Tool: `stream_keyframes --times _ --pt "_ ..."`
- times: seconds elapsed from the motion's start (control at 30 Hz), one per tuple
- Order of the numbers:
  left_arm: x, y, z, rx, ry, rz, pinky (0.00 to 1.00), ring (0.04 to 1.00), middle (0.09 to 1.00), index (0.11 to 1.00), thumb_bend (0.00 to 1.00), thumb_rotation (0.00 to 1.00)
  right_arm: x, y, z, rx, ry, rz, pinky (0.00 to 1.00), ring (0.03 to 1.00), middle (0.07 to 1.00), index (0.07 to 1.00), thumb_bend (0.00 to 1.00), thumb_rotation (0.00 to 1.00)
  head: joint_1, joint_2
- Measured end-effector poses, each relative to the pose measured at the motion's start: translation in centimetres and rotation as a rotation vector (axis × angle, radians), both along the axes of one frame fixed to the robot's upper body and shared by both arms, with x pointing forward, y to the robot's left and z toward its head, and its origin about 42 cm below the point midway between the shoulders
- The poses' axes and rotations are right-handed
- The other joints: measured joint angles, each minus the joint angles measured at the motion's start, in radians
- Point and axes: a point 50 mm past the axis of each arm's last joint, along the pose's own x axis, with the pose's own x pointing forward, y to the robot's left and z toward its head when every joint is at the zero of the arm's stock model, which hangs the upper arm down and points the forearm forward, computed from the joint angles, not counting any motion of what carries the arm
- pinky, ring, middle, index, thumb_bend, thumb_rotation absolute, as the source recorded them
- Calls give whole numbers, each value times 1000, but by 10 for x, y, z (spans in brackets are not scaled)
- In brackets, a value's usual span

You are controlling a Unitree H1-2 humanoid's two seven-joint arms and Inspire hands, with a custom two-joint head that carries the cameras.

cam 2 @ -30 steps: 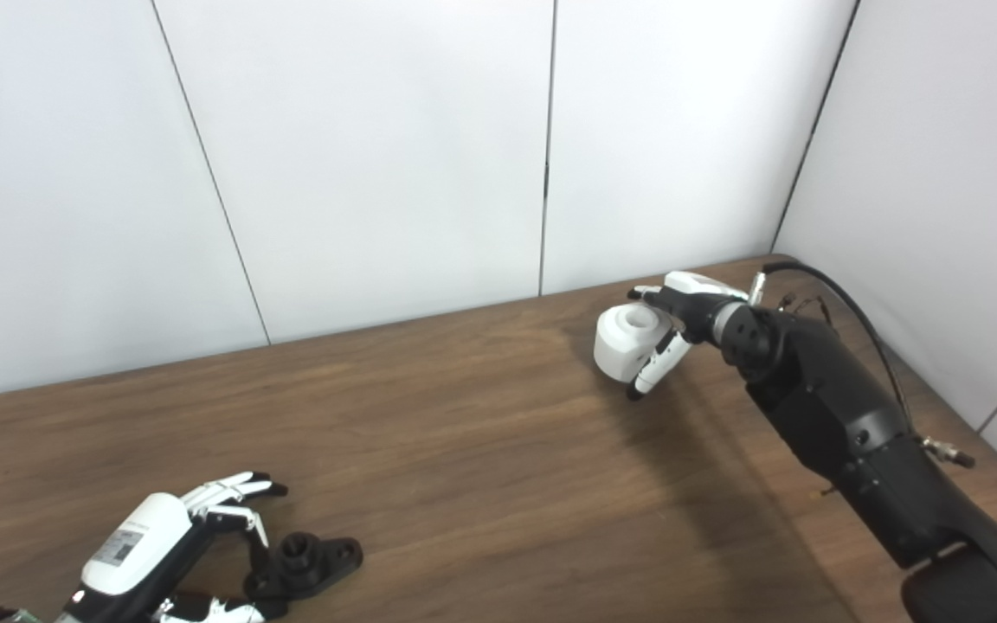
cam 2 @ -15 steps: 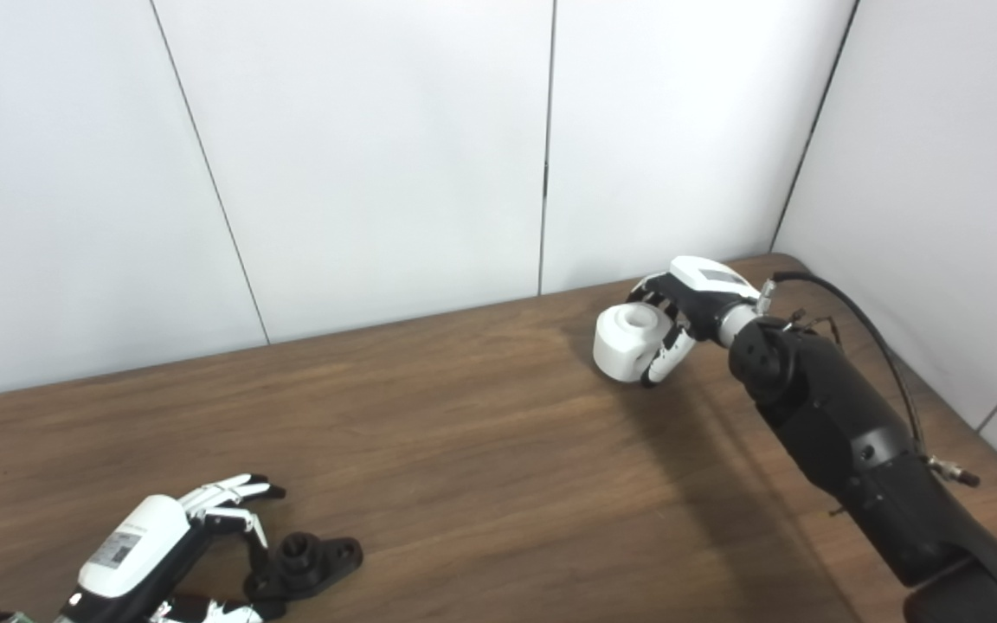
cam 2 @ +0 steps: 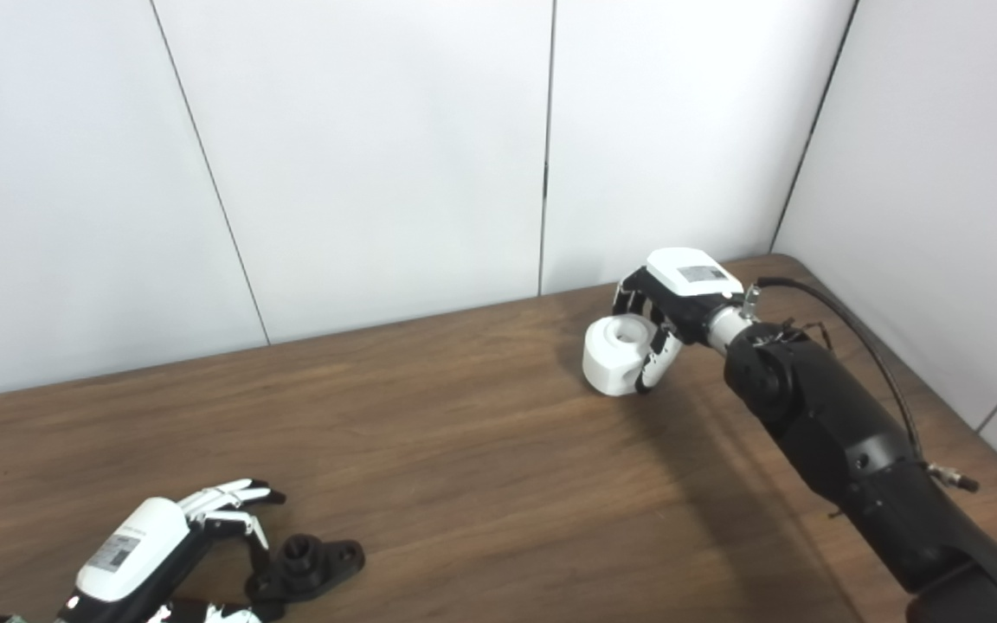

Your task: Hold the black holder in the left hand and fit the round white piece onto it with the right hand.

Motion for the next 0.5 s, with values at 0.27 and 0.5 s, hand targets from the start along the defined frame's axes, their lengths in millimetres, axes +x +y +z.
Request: stream_keyframes --times 0.27,0.5 --pt "0 0 0 0 -1 -1 819 876 824 484 522 46 -2 -1 -1 -5 -16 15 325 399 472 506 524 0 11 5" --pt "-2 -1 2 3 6 8 818 877 826 485 522 46 -5 14 1 47 -20 53 395 423 492 496 520 0 35 17"
